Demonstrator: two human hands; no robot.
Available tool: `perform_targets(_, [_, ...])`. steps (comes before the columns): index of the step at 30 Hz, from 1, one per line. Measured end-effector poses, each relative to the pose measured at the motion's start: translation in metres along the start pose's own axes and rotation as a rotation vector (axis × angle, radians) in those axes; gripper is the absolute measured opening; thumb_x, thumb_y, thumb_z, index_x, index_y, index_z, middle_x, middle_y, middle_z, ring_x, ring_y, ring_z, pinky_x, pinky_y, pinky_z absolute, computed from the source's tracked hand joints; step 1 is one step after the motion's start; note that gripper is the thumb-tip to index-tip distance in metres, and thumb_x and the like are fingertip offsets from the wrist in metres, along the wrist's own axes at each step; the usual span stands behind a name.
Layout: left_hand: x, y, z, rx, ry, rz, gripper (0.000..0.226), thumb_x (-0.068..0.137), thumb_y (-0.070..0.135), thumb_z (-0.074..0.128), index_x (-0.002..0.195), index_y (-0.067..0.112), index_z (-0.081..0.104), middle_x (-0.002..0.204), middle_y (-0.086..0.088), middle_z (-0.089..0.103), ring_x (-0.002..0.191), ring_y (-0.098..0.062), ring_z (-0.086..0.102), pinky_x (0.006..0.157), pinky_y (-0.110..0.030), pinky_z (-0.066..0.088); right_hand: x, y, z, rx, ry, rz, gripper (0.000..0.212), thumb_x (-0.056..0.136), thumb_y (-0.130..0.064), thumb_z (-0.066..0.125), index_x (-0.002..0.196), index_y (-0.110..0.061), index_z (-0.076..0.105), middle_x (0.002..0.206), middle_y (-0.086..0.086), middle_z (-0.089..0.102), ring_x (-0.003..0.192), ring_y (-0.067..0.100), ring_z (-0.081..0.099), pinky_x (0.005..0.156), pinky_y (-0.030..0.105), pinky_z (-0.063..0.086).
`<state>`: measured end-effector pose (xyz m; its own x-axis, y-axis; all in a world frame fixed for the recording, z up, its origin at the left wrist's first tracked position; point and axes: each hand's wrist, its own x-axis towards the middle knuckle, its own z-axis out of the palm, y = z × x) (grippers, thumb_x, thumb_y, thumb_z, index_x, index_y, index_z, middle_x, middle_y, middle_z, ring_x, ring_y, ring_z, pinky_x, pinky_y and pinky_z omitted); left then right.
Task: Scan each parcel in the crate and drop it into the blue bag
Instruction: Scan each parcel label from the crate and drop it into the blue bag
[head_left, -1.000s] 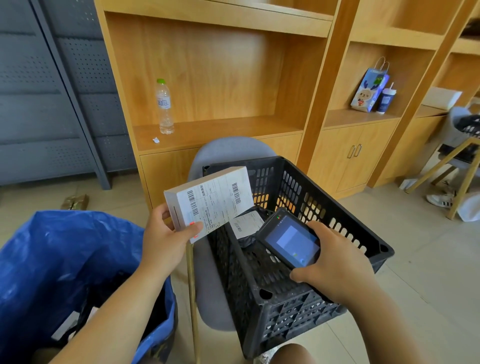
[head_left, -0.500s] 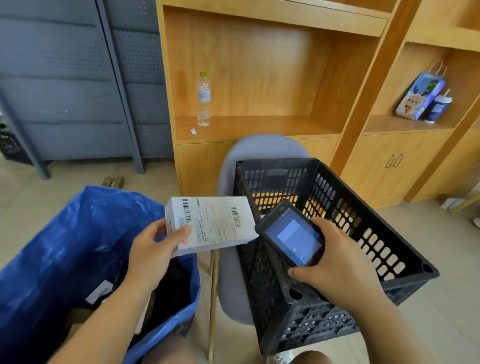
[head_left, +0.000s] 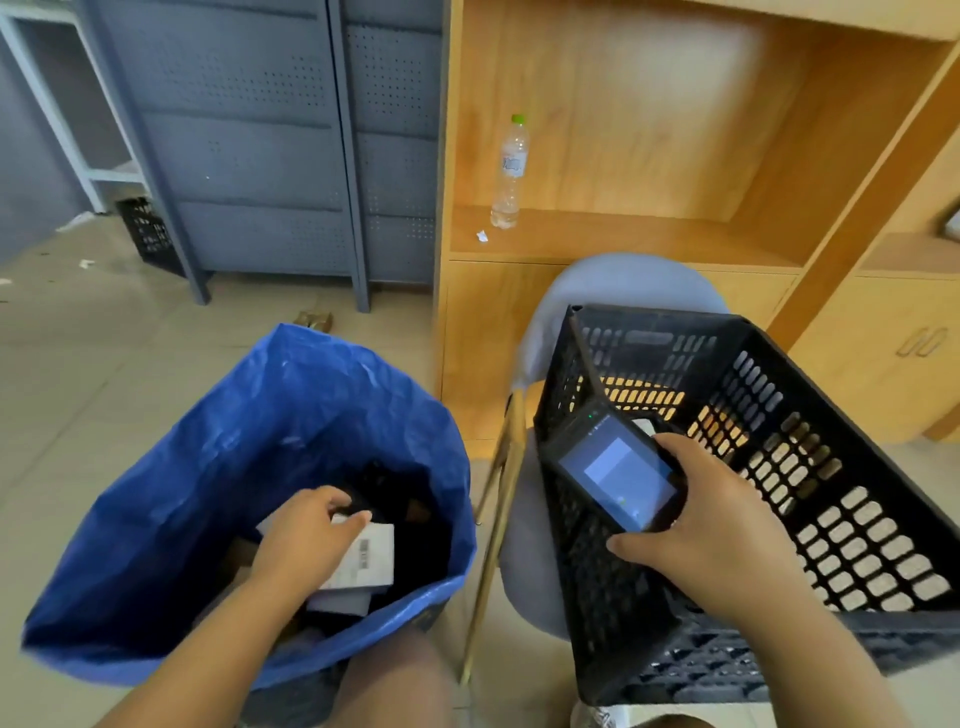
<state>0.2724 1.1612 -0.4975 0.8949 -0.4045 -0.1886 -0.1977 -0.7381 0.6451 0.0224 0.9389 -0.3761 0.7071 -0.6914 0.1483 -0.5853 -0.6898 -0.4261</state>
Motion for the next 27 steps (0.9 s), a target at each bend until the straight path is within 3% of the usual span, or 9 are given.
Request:
perform_targets(5, [0.002,0.042,0.015,0.011,-0.178,0.096,0.030,0.085,0.045,0.066,0.107,0.025,0.061,0.105,0.009,0.064,0.090,-0.007,0.058,0.066,-0.022,0.042,0.002,0.015,-0.012,-0.019,-0.011,0.060,0.088,0.049,-0.049,0.082,0.124,-0.035,0.038,0.099,-0.011,0.052,0.084,0.013,0.052,0.062,0.032,0.046])
perform_targets(11, [0.007,0.143,0.035,0.053,-0.261,0.340,0.016,0.085,0.043,0.064,0.092,0.028,0.063,0.092,0.011,0.064,0.090,-0.007,0.059,0.078,-0.028,0.046,0.003,0.051,-0.039,-0.022,0.027,0.157,0.087,0.051,-0.049,0.082,0.125,-0.035,0.037,0.102,-0.011,0.053,0.085,0.015,0.053,0.065,0.034,0.050])
perform_targets(14, [0.011,0.193,0.047,0.084,-0.272,0.467,0.024,0.085,0.047,0.064,0.096,0.025,0.062,0.094,0.010,0.064,0.088,-0.006,0.058,0.076,-0.025,0.045,0.003,0.072,-0.050,-0.054,0.052,0.214,0.085,0.051,-0.051,0.080,0.122,-0.037,0.035,0.098,-0.012,0.049,0.082,0.013,0.050,0.060,0.030,0.044])
perform_targets(17, [0.015,0.243,0.068,0.194,-0.285,0.620,0.025,0.085,0.047,0.064,0.100,0.027,0.061,0.094,0.012,0.062,0.082,-0.003,0.057,0.063,-0.018,0.041,0.005,0.097,-0.059,-0.069,0.068,0.276,0.089,0.051,-0.055,0.079,0.124,-0.037,0.031,0.099,-0.016,0.043,0.084,0.009,0.046,0.060,0.025,0.040])
perform_targets(21, [0.024,0.296,0.114,0.379,-0.304,0.796,0.029,0.085,0.051,0.061,0.105,0.029,0.059,0.101,0.011,0.062,0.095,-0.013,0.059,0.080,-0.034,0.050,0.015,0.129,-0.066,-0.113,0.053,0.362,0.097,0.050,-0.060,0.075,0.131,-0.037,0.027,0.108,-0.014,0.048,0.087,0.010,0.046,0.063,0.026,0.043])
perform_targets(24, [0.036,0.323,0.159,0.569,-0.411,0.840,0.034,0.087,0.047,0.056,0.113,0.025,0.058,0.111,0.004,0.062,0.099,-0.019,0.057,0.075,-0.033,0.047,0.029,0.151,-0.065,-0.124,0.023,0.397,0.096,0.053,-0.058,0.075,0.132,-0.036,0.025,0.111,-0.012,0.049,0.087,0.010,0.048,0.061,0.024,0.042])
perform_targets(27, [0.055,0.343,0.205,0.819,-0.537,0.819,0.046,0.087,0.050,0.054,0.122,0.020,0.054,0.121,-0.001,0.059,0.102,-0.022,0.055,0.075,-0.033,0.043,0.045,0.173,-0.063,-0.149,-0.003,0.412,0.091,0.057,-0.054,0.075,0.131,-0.033,0.026,0.110,-0.010,0.049,0.090,0.011,0.051,0.068,0.028,0.049])
